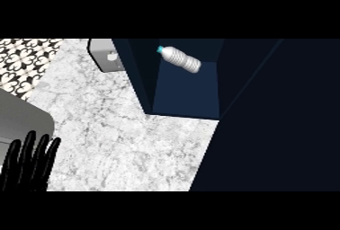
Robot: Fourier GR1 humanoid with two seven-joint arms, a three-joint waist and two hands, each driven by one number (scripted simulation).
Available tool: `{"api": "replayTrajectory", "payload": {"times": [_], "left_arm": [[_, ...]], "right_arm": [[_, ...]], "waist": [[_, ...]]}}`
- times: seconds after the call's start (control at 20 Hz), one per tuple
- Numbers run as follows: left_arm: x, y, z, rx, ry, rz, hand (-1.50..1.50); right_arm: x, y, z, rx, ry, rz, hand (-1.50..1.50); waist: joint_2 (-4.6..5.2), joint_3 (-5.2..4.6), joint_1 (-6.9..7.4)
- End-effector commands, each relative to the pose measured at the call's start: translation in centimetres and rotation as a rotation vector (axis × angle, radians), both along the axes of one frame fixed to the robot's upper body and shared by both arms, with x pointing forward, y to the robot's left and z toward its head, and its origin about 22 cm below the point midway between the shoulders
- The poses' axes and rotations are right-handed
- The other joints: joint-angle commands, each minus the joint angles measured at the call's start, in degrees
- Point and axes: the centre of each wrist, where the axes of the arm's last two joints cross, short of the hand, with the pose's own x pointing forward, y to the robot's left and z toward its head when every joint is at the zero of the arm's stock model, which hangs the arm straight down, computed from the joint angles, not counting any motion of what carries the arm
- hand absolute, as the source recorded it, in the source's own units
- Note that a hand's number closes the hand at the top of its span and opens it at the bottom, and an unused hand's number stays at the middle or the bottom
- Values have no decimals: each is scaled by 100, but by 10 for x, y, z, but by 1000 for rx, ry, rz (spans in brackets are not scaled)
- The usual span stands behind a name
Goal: Pick up the bottled water, place it into the cabinet and close the cabinet
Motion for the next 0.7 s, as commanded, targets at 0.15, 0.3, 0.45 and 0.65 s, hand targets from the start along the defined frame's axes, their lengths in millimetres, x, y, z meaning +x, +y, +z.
{"api": "replayTrajectory", "payload": {"times": [0.15, 0.3, 0.45, 0.65], "left_arm": [[-2, 6, -1, -5, 2, -21, -150], [-1, 5, 3, 8, -11, -55, -150], [2, 4, 5, 1, -42, -73, -150], [3, 3, 6, -3, -34, -93, -150]], "right_arm": [[15, 35, -9, 168, 146, -57, 150], [19, 40, -19, 150, 230, 7, 150], [13, 46, -35, 109, 392, 169, 150], [23, 49, -43, 158, 515, 210, 150]], "waist": [[92, -2, 178], [177, 6, 322], [265, -7, 530], [285, 12, 526]]}}
